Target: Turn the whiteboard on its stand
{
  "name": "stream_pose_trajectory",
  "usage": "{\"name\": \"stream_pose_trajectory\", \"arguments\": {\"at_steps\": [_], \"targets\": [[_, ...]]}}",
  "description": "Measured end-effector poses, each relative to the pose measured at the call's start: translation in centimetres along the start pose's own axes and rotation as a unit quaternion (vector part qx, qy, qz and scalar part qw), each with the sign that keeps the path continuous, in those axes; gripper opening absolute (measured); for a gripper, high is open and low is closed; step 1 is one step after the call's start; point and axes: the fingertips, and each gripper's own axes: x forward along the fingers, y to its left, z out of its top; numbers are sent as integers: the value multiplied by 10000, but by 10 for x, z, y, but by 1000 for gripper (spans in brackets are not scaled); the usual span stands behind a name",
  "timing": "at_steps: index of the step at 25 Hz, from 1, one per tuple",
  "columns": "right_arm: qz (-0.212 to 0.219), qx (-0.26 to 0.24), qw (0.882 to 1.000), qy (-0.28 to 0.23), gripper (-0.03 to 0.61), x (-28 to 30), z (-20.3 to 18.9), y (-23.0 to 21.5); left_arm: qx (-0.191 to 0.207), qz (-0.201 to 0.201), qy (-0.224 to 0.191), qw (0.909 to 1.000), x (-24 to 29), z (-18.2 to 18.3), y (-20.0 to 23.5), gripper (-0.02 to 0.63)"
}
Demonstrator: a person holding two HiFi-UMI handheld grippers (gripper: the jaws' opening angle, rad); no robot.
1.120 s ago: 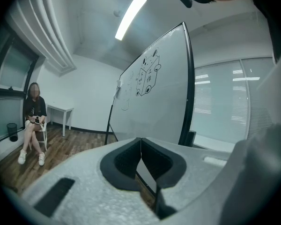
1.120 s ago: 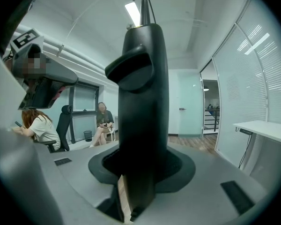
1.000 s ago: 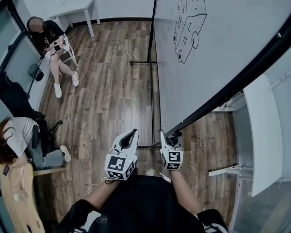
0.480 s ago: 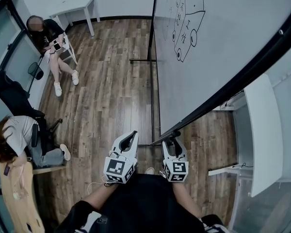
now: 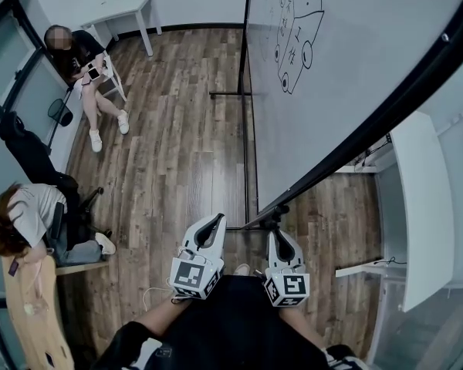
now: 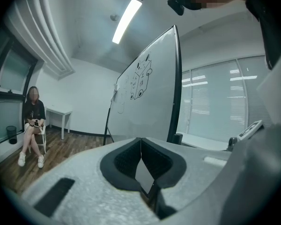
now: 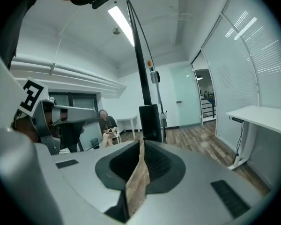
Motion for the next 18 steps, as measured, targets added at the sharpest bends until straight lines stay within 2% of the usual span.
{"name": "stream_pose_trajectory", "arguments": {"at_steps": [18], "targets": [[90,37,9999,-32,14,-6,2,10,-59,6,27,10000,-9,-8,-7,17]]}}
